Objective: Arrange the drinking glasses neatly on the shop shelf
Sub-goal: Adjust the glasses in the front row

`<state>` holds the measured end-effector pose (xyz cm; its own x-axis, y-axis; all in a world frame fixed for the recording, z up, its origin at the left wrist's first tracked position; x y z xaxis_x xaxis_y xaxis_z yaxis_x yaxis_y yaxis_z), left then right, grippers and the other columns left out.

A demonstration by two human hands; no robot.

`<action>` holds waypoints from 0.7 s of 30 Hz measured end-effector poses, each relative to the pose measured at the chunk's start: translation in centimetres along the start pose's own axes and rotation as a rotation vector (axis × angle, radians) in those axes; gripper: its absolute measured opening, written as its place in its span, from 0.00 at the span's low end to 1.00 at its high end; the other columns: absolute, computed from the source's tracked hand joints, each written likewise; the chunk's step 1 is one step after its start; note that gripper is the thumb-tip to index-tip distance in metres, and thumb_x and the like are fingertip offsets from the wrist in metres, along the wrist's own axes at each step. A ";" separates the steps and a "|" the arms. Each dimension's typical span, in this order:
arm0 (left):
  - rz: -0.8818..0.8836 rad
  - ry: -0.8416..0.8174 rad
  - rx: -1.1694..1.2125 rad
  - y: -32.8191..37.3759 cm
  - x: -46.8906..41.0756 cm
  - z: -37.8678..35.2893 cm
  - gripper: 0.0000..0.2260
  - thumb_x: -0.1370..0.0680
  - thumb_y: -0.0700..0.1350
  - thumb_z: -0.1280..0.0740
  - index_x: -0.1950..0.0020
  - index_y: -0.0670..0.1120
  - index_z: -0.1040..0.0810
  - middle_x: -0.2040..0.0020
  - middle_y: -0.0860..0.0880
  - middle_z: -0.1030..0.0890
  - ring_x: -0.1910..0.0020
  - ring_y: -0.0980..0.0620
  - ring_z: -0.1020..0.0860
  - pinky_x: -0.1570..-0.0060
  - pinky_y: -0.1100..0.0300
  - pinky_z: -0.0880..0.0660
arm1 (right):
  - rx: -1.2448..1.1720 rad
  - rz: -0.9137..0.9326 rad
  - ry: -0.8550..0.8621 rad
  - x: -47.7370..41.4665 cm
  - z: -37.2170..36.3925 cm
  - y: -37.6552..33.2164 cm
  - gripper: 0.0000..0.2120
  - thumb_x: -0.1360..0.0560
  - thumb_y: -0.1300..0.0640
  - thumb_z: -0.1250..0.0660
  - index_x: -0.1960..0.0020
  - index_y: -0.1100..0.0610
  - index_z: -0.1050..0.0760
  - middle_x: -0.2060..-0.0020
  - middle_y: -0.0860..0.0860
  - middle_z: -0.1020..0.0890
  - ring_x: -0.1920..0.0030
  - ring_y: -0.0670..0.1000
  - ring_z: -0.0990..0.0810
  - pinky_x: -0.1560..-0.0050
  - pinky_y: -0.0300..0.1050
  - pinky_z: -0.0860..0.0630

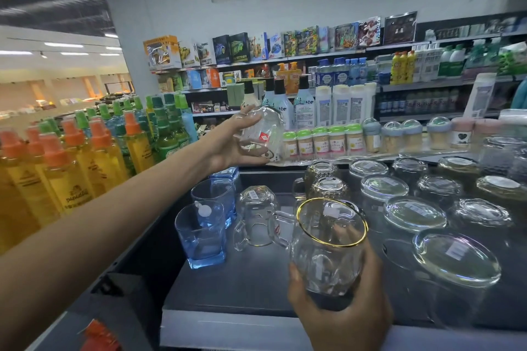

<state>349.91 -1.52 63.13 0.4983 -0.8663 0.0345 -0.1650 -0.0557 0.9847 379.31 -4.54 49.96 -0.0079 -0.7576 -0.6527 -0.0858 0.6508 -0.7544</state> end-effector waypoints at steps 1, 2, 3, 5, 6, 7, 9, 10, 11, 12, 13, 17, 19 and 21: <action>0.001 0.002 0.045 0.0 -0.1 0.0 0.23 0.25 0.47 0.24 0.31 0.57 0.21 0.30 0.35 0.31 0.37 0.29 0.22 0.45 0.35 0.20 | 0.005 0.004 0.002 0.0 0.0 0.0 0.43 0.42 0.38 0.22 0.32 0.57 0.22 0.45 0.49 0.14 0.49 0.52 0.13 0.51 0.54 0.16; 0.001 0.008 0.080 0.0 -0.1 0.0 0.20 0.24 0.46 0.25 0.33 0.57 0.20 0.29 0.36 0.31 0.37 0.28 0.22 0.45 0.34 0.20 | 0.009 0.005 0.004 0.0 0.0 0.1 0.43 0.42 0.38 0.22 0.33 0.58 0.22 0.46 0.50 0.14 0.49 0.53 0.13 0.51 0.55 0.16; -0.001 0.021 0.100 0.0 -0.1 0.1 0.19 0.24 0.45 0.25 0.34 0.56 0.19 0.29 0.37 0.31 0.37 0.28 0.22 0.45 0.33 0.20 | 0.012 0.006 0.006 0.0 0.0 0.1 0.43 0.42 0.38 0.22 0.33 0.59 0.22 0.46 0.51 0.14 0.48 0.53 0.13 0.51 0.56 0.16; 0.001 0.053 0.126 -0.1 -0.2 0.2 0.18 0.23 0.44 0.26 0.35 0.56 0.18 0.30 0.36 0.30 0.38 0.28 0.22 0.46 0.30 0.21 | 0.016 0.008 0.008 0.0 0.1 0.2 0.42 0.42 0.38 0.22 0.33 0.59 0.22 0.46 0.51 0.14 0.49 0.53 0.13 0.52 0.56 0.16; 0.010 0.065 0.145 -0.2 -0.2 0.2 0.18 0.24 0.43 0.25 0.35 0.55 0.19 0.30 0.35 0.29 0.38 0.28 0.22 0.46 0.29 0.22 | 0.013 0.006 0.008 0.0 0.1 0.2 0.43 0.42 0.38 0.22 0.33 0.59 0.22 0.46 0.51 0.14 0.49 0.53 0.13 0.52 0.56 0.15; 0.018 0.071 0.160 -0.3 -0.1 0.1 0.18 0.24 0.43 0.25 0.35 0.54 0.19 0.31 0.33 0.30 0.38 0.27 0.22 0.45 0.28 0.22 | 0.010 0.002 0.005 0.0 0.1 0.3 0.43 0.42 0.38 0.22 0.33 0.58 0.22 0.46 0.51 0.14 0.49 0.53 0.13 0.52 0.56 0.15; 0.017 0.082 0.160 -0.4 0.1 -0.1 0.19 0.24 0.43 0.25 0.35 0.53 0.21 0.31 0.33 0.33 0.39 0.27 0.22 0.45 0.27 0.23 | 0.009 -0.007 -0.007 0.1 0.1 0.4 0.44 0.42 0.38 0.21 0.32 0.58 0.23 0.45 0.51 0.14 0.49 0.54 0.13 0.52 0.56 0.15; 0.012 0.093 0.148 -0.5 0.1 -0.2 0.20 0.24 0.43 0.25 0.34 0.52 0.22 0.31 0.34 0.34 0.40 0.27 0.22 0.44 0.28 0.23 | 0.012 -0.010 -0.012 0.1 0.1 0.5 0.44 0.42 0.37 0.21 0.32 0.58 0.23 0.45 0.52 0.14 0.49 0.54 0.13 0.52 0.56 0.15; 0.006 0.100 0.132 -0.5 0.1 -0.2 0.21 0.24 0.44 0.24 0.33 0.52 0.23 0.30 0.35 0.34 0.40 0.27 0.21 0.44 0.28 0.23 | 0.014 -0.014 -0.014 0.1 0.2 0.5 0.44 0.42 0.37 0.21 0.32 0.58 0.23 0.45 0.52 0.14 0.49 0.54 0.13 0.52 0.56 0.15; 0.003 0.105 0.118 -0.5 0.2 -0.2 0.23 0.25 0.44 0.24 0.31 0.52 0.24 0.30 0.36 0.34 0.41 0.27 0.21 0.45 0.27 0.23 | 0.015 -0.016 -0.015 0.1 0.2 0.5 0.44 0.42 0.37 0.21 0.32 0.58 0.23 0.45 0.52 0.14 0.49 0.54 0.13 0.52 0.56 0.15; 0.001 0.103 0.097 -0.4 0.2 -0.2 0.24 0.25 0.45 0.23 0.31 0.53 0.25 0.30 0.37 0.33 0.42 0.27 0.20 0.45 0.27 0.23 | 0.012 -0.016 -0.014 0.1 0.2 0.4 0.44 0.42 0.37 0.21 0.32 0.57 0.23 0.45 0.51 0.14 0.50 0.53 0.13 0.52 0.56 0.15; -0.016 0.087 -0.093 0.1 0.4 -0.5 0.22 0.24 0.46 0.25 0.33 0.54 0.30 0.32 0.45 0.29 0.42 0.30 0.18 0.44 0.29 0.22 | -0.002 -0.010 -0.009 0.0 0.3 0.3 0.44 0.41 0.37 0.21 0.31 0.58 0.23 0.44 0.50 0.14 0.48 0.53 0.13 0.51 0.56 0.15; -0.041 0.071 -0.169 0.6 0.3 -0.7 0.25 0.24 0.44 0.25 0.31 0.53 0.32 0.29 0.43 0.32 0.37 0.31 0.22 0.47 0.33 0.20 | 0.005 -0.013 -0.015 0.0 0.3 0.4 0.44 0.41 0.37 0.21 0.32 0.58 0.23 0.44 0.51 0.14 0.47 0.53 0.13 0.51 0.56 0.15; -0.068 0.054 -0.262 1.2 0.1 -0.9 0.27 0.23 0.41 0.26 0.27 0.54 0.32 0.29 0.43 0.33 0.35 0.35 0.25 0.48 0.37 0.18 | 0.002 -0.018 -0.017 0.0 0.3 0.5 0.44 0.41 0.37 0.21 0.32 0.58 0.23 0.44 0.51 0.14 0.47 0.53 0.13 0.51 0.56 0.15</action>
<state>350.59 -1.23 64.43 0.5461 -0.8371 -0.0306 0.0921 0.0237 0.9955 379.57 -4.22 49.53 0.0105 -0.7684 -0.6399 -0.0838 0.6370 -0.7663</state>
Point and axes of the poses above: each hand's wrist, its own x-axis away from the middle knuckle, its own z-axis out of the back of the hand, y = z × x, the point moved 5 cm from there along -x, towards the middle knuckle
